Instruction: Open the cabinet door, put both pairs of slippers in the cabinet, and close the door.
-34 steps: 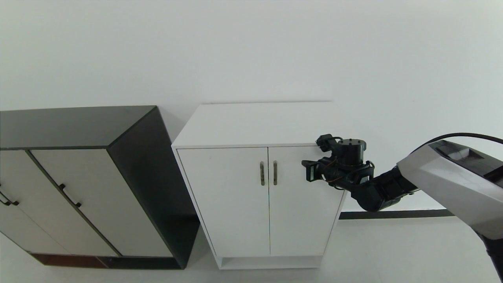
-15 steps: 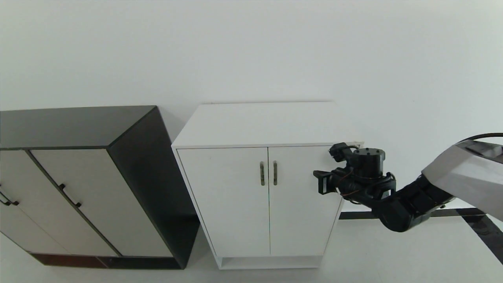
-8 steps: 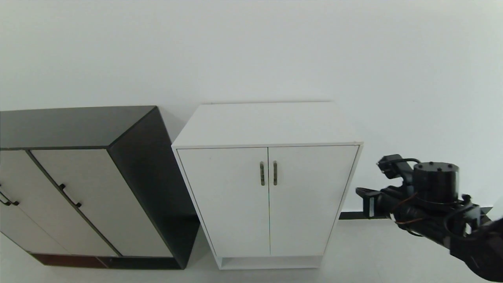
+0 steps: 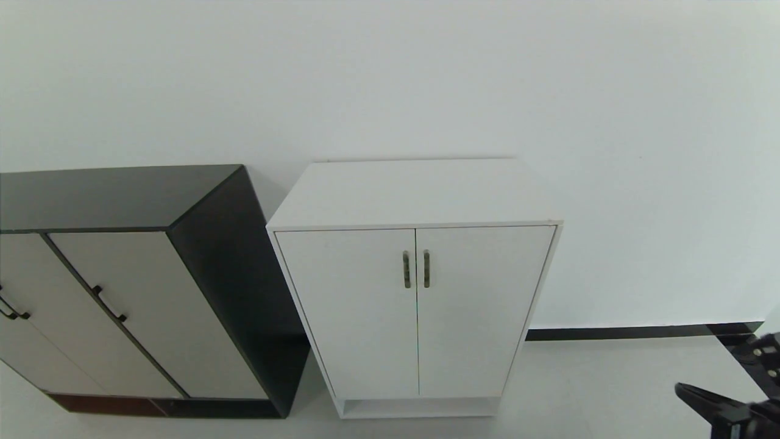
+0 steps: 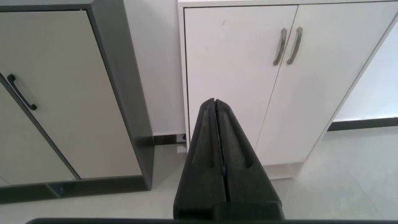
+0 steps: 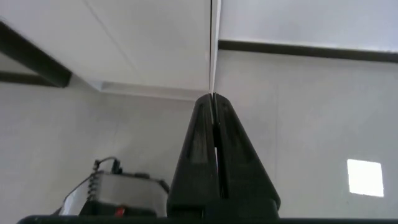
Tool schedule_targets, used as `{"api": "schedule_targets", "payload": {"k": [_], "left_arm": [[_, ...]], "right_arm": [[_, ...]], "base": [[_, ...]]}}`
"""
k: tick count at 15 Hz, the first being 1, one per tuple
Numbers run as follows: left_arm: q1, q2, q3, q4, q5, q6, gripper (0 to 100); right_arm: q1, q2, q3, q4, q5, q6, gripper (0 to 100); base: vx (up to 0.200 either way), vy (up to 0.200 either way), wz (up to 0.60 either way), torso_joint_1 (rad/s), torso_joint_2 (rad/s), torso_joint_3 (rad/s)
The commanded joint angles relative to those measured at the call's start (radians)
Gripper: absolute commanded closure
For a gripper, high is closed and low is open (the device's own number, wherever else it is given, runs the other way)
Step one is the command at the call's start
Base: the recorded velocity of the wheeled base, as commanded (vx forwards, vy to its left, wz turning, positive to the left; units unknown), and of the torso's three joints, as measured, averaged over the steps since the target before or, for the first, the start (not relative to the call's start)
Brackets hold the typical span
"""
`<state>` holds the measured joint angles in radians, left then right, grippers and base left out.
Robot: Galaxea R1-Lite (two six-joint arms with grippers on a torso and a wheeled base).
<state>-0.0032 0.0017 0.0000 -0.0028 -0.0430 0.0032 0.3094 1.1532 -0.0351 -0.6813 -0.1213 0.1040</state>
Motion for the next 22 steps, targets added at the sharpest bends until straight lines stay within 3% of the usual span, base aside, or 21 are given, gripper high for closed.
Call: {"api": "schedule_targets", "payload": {"k": [1,3,6,12,14,16,18,22], "left_arm": [[0.0,0.0,0.0,0.0,0.0,0.0,100],[0.0,0.0,0.0,0.0,0.0,0.0,100],[0.0,0.0,0.0,0.0,0.0,0.003,100],[0.0,0.0,0.0,0.0,-0.002,0.004,100],[0.0,0.0,0.0,0.0,0.0,0.004,100],[0.0,0.0,0.0,0.0,-0.002,0.004,100],[0.0,0.0,0.0,0.0,-0.002,0.004,100],[0.0,0.0,0.0,0.0,-0.002,0.004,100]], "right_arm": [[-0.009,-0.477,0.024,0.382,0.129,0.017,100],[-0.006,-0.638,0.021,0.549,0.138,0.006,100],[0.001,-0.784,0.024,0.672,0.135,-0.023,100],[0.001,-0.854,0.035,0.683,0.141,-0.139,100],[-0.039,-0.866,0.035,0.681,0.132,-0.124,100],[-0.187,-0.965,0.035,0.681,0.132,-0.118,100],[-0.262,-1.023,0.035,0.681,0.132,-0.118,100],[-0.302,-1.138,0.035,0.681,0.132,-0.116,100]], "base": [[0.0,0.0,0.0,0.0,0.0,0.0],[0.0,0.0,0.0,0.0,0.0,0.0],[0.0,0.0,0.0,0.0,0.0,0.0],[0.0,0.0,0.0,0.0,0.0,0.0],[0.0,0.0,0.0,0.0,0.0,0.0],[0.0,0.0,0.0,0.0,0.0,0.0],[0.0,0.0,0.0,0.0,0.0,0.0],[0.0,0.0,0.0,0.0,0.0,0.0]]}}
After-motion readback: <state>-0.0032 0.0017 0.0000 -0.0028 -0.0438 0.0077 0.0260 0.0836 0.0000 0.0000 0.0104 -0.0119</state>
